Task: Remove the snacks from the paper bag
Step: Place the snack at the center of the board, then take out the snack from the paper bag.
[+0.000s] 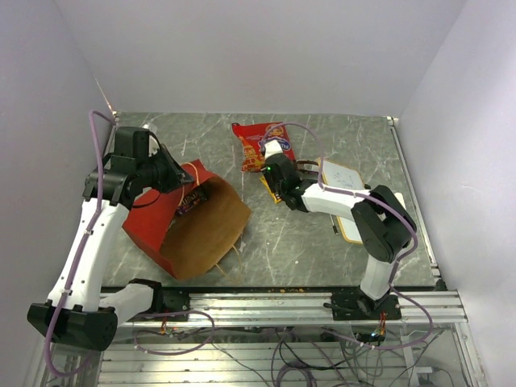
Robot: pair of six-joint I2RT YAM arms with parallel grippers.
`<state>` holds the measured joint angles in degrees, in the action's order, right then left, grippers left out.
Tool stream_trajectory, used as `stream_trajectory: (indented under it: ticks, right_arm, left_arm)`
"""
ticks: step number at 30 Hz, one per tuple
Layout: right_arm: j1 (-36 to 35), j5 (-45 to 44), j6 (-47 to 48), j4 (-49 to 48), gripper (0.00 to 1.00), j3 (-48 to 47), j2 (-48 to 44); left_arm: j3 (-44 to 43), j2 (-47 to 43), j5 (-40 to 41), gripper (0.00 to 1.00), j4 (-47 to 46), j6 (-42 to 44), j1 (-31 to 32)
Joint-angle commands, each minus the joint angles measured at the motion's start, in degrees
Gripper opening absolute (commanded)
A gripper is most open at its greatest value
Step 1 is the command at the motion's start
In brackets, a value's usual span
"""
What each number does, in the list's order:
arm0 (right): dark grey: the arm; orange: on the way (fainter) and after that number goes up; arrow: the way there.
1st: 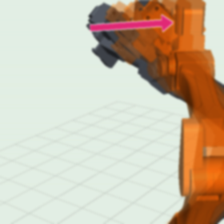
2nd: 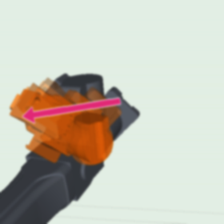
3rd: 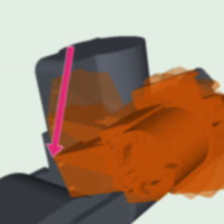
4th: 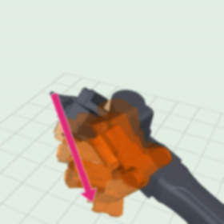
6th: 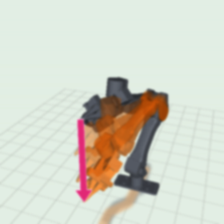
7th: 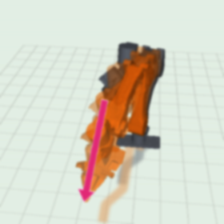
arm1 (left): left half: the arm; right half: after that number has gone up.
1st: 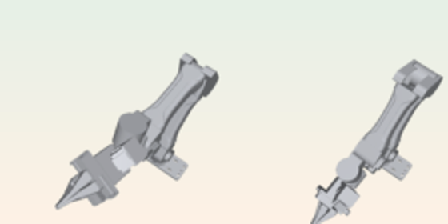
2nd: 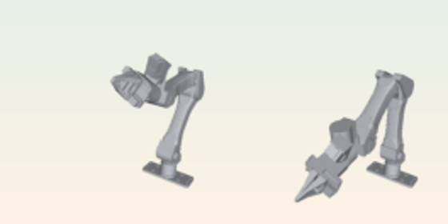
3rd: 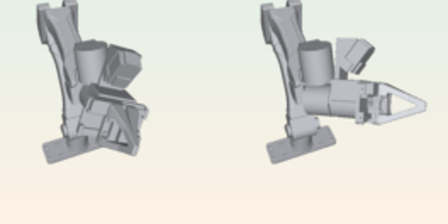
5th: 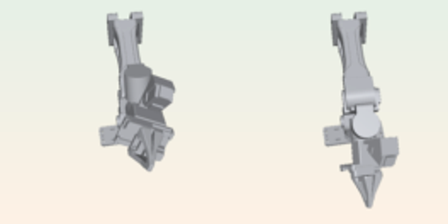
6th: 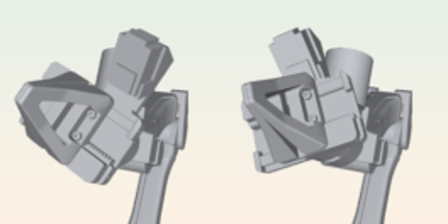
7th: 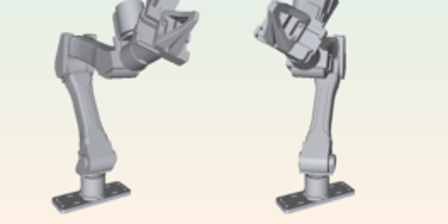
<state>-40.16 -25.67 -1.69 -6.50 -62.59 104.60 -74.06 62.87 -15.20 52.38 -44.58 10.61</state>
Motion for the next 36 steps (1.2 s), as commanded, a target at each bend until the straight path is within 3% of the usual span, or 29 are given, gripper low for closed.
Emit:
stream_trajectory:
  ticks: [1, 10, 13, 19, 25, 28, 36]
  right_arm:
    - [0.4, 1.6, 0.51, -0.1, 0.45, -2.21, -0.88]
    - [0.3, 12.1, -6.7, 8.8, 0.71, 0.47, -10.13]
    - [-0.15, 18.88, -9.56, 9.69, 0.73, 2.67, -15.7]
    - [-3.11, 21.47, -12.11, 13.52, 0.73, 9.33, -25.3]
    - [-11.05, 21.38, -16.44, 17.3, 0.76, 14.24, -34.19]
    - [-16.11, 22.38, -19.78, 14.36, 0.76, 17.0, -38.64]
    - [-30.67, 14.97, -15.46, 11.28, 0.85, 15.49, -42.4]
  left_arm:
    - [-1.19, -0.93, -1.14, 0.07, -2.77, 1.27, 0.11]
    - [-1.27, 1.39, -7.38, 0.07, -1.89, 3.38, 0.11]
    - [-0.75, 0.65, -8.43, 0.07, -2.27, 3.06, 0.11]
    - [2.45, -1.43, -10.27, 0.07, -4.54, 0.5, 0.11]
    - [4.53, -2.02, -10.45, 0.07, -7.53, -0.46, 0.11]
    - [4.7, -1.95, -11.63, 0.07, -8.03, 0.12, 0.11]
    - [7.52, -5.9, -11.67, 0.07, -7.21, -0.45, 0.11]
